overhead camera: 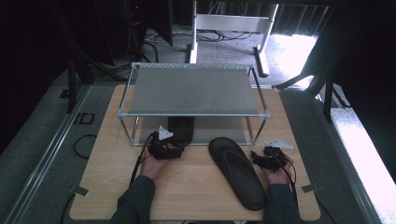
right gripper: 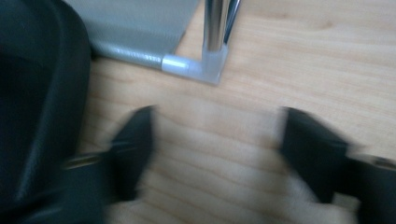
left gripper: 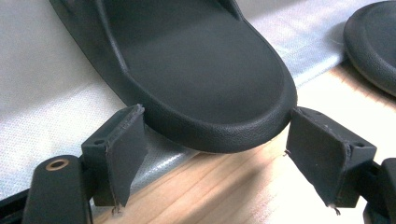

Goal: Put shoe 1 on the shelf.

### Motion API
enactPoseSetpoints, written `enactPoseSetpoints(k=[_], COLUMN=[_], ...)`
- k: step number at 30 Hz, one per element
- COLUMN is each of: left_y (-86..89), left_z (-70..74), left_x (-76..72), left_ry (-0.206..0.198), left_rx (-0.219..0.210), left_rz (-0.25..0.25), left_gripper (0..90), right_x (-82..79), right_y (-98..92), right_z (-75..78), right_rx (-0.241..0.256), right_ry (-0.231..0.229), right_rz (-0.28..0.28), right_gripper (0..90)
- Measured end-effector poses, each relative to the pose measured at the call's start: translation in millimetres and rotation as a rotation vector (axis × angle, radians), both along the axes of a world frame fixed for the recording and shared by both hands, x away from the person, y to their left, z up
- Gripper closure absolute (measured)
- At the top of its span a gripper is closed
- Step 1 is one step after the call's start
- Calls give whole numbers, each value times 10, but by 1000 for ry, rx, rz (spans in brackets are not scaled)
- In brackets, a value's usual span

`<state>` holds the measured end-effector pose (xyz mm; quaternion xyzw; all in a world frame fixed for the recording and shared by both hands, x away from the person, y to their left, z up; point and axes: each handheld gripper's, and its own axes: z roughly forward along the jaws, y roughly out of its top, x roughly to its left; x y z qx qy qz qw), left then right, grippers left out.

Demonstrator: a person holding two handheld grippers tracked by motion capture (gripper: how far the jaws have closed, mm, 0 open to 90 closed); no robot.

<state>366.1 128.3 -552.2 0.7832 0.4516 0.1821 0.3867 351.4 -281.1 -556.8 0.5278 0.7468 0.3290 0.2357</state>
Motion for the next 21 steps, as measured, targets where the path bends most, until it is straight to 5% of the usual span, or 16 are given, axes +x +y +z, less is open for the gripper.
enactPoseSetpoints(k=[3, 10, 17, 21], left_y=[1, 0, 1, -11], left_z=[-3, -10, -15, -13], left_x=[1, -5, 2, 24], left_ry=[-1, -5, -10, -15], left_rx=[1, 14, 15, 9], left_rz=[-2, -7, -7, 0], left_gripper=[207, 202, 203, 207], right_x=[42, 219, 356, 338], right_y=[1, 93, 111, 129], right_z=[14, 141, 202, 195], right_rx=[30, 2, 33, 30], right_ry=[-4, -92, -104, -112], right_rz=[4, 17, 33, 32], right_gripper=[447, 586, 802, 813])
